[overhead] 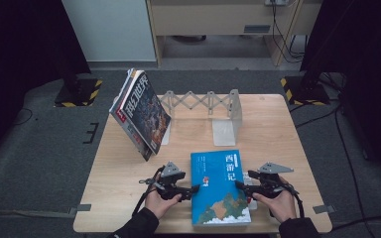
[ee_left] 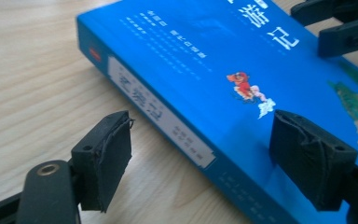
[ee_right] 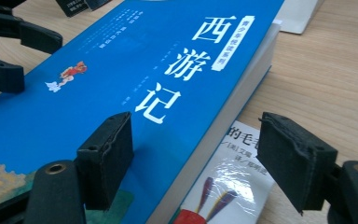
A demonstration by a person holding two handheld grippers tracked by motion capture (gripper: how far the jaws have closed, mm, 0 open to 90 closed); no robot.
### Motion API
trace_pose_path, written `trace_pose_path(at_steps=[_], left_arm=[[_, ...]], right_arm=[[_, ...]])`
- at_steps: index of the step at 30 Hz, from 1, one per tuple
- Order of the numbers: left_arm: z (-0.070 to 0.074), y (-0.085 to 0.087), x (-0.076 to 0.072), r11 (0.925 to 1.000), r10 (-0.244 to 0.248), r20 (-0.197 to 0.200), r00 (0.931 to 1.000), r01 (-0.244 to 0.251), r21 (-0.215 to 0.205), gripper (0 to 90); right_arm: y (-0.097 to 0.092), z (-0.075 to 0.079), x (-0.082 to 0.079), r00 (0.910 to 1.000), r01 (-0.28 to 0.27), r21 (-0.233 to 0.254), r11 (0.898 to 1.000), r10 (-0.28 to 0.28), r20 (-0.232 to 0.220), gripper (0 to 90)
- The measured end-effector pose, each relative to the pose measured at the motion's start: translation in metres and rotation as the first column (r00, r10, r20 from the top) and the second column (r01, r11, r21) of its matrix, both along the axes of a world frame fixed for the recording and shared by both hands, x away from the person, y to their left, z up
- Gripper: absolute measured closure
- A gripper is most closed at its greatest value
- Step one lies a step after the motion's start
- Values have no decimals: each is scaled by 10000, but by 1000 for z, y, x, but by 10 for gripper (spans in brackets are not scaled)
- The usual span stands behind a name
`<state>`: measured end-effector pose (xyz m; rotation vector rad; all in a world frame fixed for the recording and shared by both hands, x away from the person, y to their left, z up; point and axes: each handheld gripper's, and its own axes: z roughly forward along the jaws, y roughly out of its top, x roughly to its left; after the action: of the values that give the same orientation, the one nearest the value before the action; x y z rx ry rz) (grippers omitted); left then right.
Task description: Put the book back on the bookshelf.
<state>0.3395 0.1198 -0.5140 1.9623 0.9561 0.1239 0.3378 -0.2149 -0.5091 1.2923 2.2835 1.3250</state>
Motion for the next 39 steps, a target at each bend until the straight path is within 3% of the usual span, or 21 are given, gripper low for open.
trace_pose_path(at_steps=[8, 12, 16, 21, 24, 29, 39], left_arm=[[-11, -10, 2, 9966, -392, -456, 9982, 358, -736, 102], [-16, -16, 2, 9953, -402, -589, 9975, 348, -898, 22], [-21, -16, 5, 9928, -375, -873, 9955, 272, -1169, 0], [-21, -17, 5, 9926, -290, -1073, 9938, 160, -1204, 0], [-24, -17, 7, 9889, -282, -1574, 9871, 46, -1482, 0], [-23, -22, 6, 9899, -18, -1679, 9858, -220, -1398, 0], [-26, -20, 4, 9853, 33, -1482, 9890, -285, -1686, 0]], right_arm=[[4, -3, 1, 9999, -132, 129, 9998, 133, -98, 261], [6, -5, 1, 9996, -108, 327, 9994, 116, -257, 261], [8, -6, 1, 9992, -125, 461, 9989, 143, -375, 258], [10, -8, 2, 9990, -205, 560, 9982, 227, -388, 257], [11, -8, 2, 9985, -186, 669, 9976, 220, -505, 257], [12, -10, 3, 9984, -169, 746, 9971, 209, -533, 253], [12, -12, 4, 9979, -48, 978, 9952, 111, -635, 243]])
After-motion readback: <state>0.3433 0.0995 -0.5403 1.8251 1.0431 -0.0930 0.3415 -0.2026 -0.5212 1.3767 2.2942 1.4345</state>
